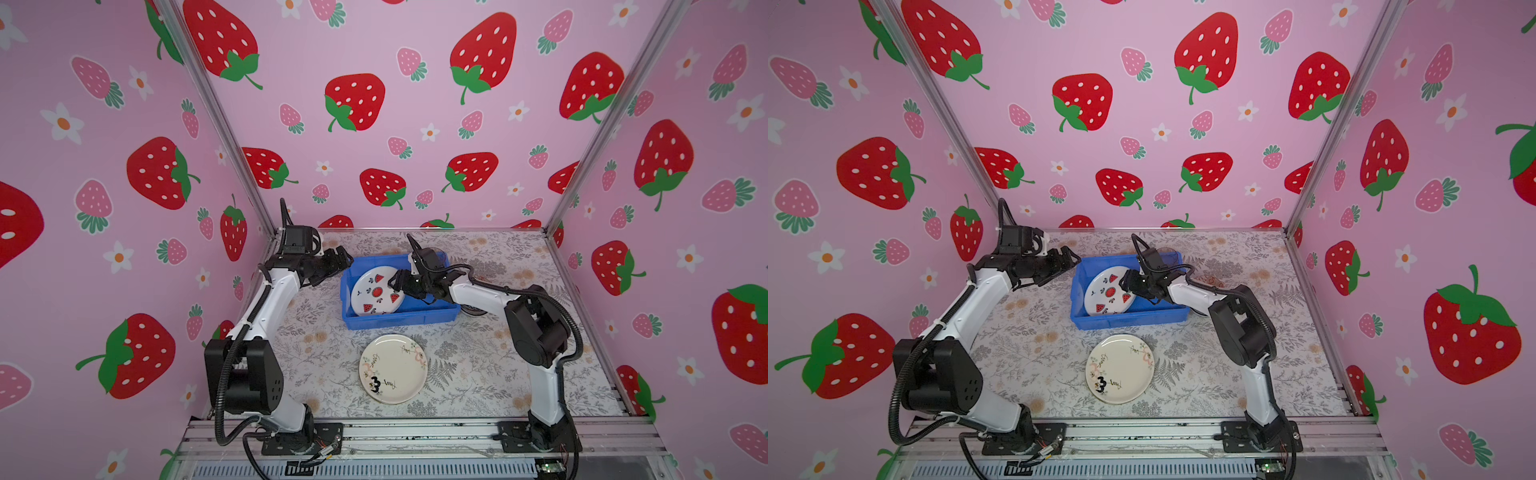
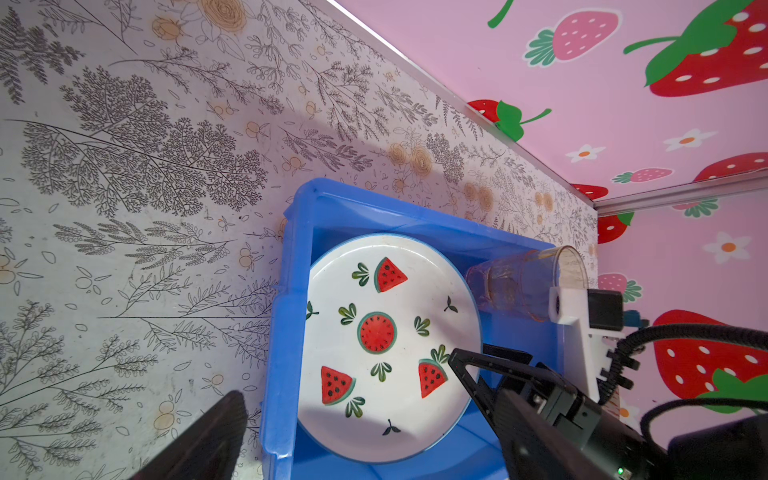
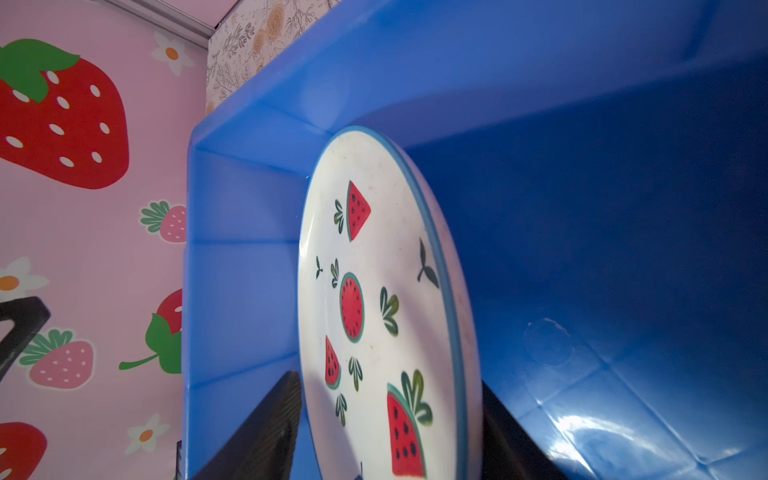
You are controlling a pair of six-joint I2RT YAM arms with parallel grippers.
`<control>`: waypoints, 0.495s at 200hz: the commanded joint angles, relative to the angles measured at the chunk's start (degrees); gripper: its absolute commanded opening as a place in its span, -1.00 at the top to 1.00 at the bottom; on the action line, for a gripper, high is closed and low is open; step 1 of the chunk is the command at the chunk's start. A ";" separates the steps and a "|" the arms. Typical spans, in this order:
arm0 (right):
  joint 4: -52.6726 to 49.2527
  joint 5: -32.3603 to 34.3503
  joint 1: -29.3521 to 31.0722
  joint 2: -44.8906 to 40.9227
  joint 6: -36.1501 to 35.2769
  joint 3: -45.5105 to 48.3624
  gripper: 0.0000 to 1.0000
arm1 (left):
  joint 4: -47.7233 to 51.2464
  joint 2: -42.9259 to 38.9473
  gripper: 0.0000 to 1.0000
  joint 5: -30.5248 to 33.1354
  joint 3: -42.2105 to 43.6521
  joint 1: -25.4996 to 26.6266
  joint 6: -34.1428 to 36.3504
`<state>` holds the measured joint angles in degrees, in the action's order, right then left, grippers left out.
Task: Place the mixed dishes into the plastic bin
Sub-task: 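Lower the watermelon plate flat into the bin and open both grippers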
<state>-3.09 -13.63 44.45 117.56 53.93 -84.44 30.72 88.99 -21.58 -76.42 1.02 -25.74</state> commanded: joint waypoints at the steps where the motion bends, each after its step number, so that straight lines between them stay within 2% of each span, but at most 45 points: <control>1: -1.06 1.03 0.87 1.46 -1.35 -2.04 -0.29 | 0.41 0.54 -0.92 -0.56 0.22 0.21 0.07; 99: -6.04 4.84 1.77 3.36 -3.95 -4.71 -0.49 | 0.49 0.73 -0.92 -0.72 0.22 0.19 0.01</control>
<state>-8.45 -10.92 45.34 120.51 51.35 -86.00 30.72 88.99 -21.63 -76.42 1.02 -25.74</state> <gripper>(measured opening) 0.729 0.960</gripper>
